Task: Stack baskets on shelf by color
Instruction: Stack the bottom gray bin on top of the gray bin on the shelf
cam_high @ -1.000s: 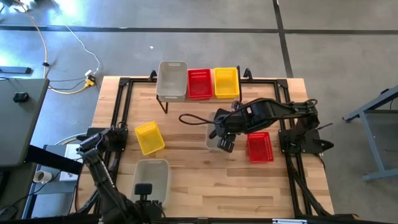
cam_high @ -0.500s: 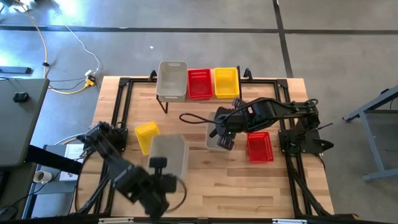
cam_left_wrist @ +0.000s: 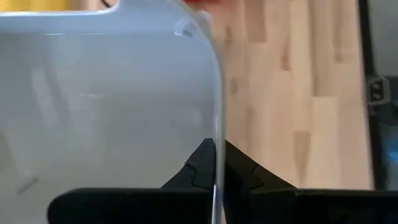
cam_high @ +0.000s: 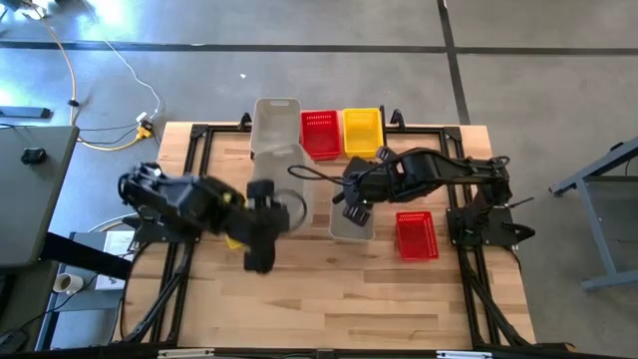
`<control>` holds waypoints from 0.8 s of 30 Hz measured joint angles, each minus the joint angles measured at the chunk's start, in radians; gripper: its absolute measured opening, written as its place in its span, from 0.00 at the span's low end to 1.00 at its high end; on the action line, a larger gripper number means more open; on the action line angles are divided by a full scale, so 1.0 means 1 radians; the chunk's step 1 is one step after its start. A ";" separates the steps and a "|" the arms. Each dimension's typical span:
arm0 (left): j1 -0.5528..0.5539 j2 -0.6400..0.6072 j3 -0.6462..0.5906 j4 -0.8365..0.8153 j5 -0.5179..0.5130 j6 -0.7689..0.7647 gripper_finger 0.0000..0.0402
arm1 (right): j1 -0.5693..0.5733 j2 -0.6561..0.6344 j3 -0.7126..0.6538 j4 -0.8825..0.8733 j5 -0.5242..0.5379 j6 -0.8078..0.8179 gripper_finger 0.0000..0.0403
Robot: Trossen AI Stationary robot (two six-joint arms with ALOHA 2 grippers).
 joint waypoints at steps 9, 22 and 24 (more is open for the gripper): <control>0.221 -0.096 0.000 0.000 -0.019 0.239 0.00 | -0.058 0.000 0.000 0.000 -0.007 0.021 0.35; 0.596 -0.127 0.000 0.000 0.058 0.577 0.00 | -0.128 0.000 0.000 0.000 -0.008 0.052 0.35; 0.646 -0.122 0.000 0.000 0.088 0.617 0.00 | -0.138 0.000 0.000 0.000 -0.008 0.062 0.35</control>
